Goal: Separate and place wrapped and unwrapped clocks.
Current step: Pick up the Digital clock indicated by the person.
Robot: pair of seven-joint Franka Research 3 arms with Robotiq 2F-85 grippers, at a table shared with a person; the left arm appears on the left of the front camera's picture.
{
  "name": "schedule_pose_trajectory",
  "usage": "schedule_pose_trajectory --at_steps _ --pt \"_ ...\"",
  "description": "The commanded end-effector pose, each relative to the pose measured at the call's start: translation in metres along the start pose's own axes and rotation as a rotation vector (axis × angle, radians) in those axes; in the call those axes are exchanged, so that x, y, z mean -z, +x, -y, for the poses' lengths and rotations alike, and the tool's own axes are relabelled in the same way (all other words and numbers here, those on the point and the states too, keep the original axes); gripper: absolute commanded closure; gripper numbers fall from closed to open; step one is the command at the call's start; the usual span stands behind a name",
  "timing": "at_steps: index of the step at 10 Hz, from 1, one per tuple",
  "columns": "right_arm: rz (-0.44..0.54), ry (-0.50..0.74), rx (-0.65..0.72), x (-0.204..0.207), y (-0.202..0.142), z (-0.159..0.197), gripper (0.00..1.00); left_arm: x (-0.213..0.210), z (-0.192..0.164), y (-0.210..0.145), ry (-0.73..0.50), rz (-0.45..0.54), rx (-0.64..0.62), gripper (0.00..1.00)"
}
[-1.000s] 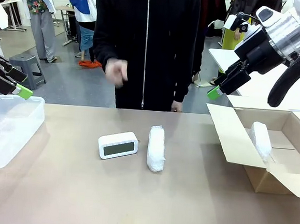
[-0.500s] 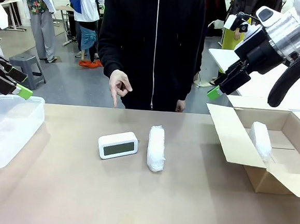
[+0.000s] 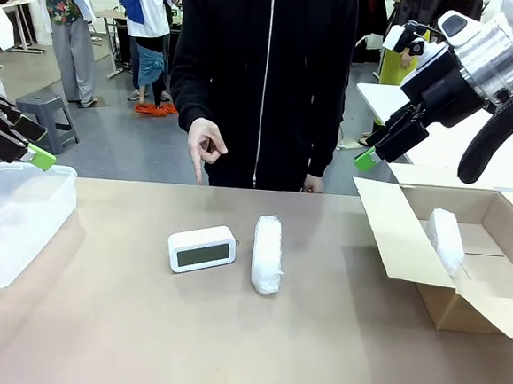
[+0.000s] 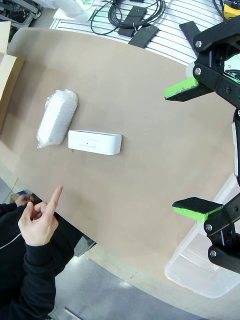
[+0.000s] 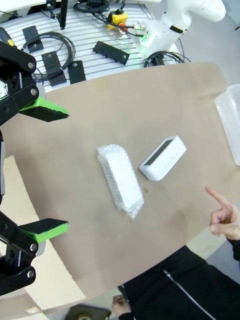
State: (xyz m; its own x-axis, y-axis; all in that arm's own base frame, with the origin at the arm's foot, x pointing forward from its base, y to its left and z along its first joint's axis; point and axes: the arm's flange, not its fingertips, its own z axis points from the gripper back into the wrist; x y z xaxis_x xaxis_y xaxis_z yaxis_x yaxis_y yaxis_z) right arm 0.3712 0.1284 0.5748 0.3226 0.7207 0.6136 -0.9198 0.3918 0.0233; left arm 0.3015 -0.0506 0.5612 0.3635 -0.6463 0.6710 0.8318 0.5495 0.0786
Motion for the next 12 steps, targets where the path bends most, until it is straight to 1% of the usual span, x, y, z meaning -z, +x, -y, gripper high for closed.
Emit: schedule_pose_trajectory --at_steps 1,4,5,7,8,9,10,11,12 --pt "0.008 0.016 0.000 0.000 0.002 0.002 0.00 0.000 -0.001 -0.001 -0.012 0.008 0.006 0.00" --pt "0.008 0.016 0.000 0.000 0.002 0.002 0.00 0.000 0.000 0.000 0.000 0.000 0.000 0.00" --pt "0.008 0.016 0.000 0.000 0.002 0.002 0.00 0.016 -0.005 0.023 -0.028 -0.093 0.029 0.00" --pt "0.008 0.016 0.000 0.000 0.002 0.002 0.00 0.071 -0.016 0.077 -0.097 -0.224 0.078 0.00" --pt "0.008 0.016 0.000 0.000 0.002 0.002 0.00 0.104 -0.019 0.098 -0.134 -0.273 0.088 0.00" --pt "0.008 0.016 0.000 0.000 0.002 0.002 0.00 0.138 -0.018 0.117 -0.150 -0.352 0.074 0.00" --pt "0.008 0.016 0.000 0.000 0.002 0.002 0.00 0.172 -0.014 0.126 -0.172 -0.416 0.079 0.00" --pt "0.008 0.016 0.000 0.000 0.002 0.002 0.00 0.204 -0.013 0.127 -0.185 -0.469 0.091 0.00" --pt "0.008 0.016 0.000 0.000 0.002 0.002 0.00 0.229 -0.012 0.122 -0.188 -0.516 0.095 0.00"
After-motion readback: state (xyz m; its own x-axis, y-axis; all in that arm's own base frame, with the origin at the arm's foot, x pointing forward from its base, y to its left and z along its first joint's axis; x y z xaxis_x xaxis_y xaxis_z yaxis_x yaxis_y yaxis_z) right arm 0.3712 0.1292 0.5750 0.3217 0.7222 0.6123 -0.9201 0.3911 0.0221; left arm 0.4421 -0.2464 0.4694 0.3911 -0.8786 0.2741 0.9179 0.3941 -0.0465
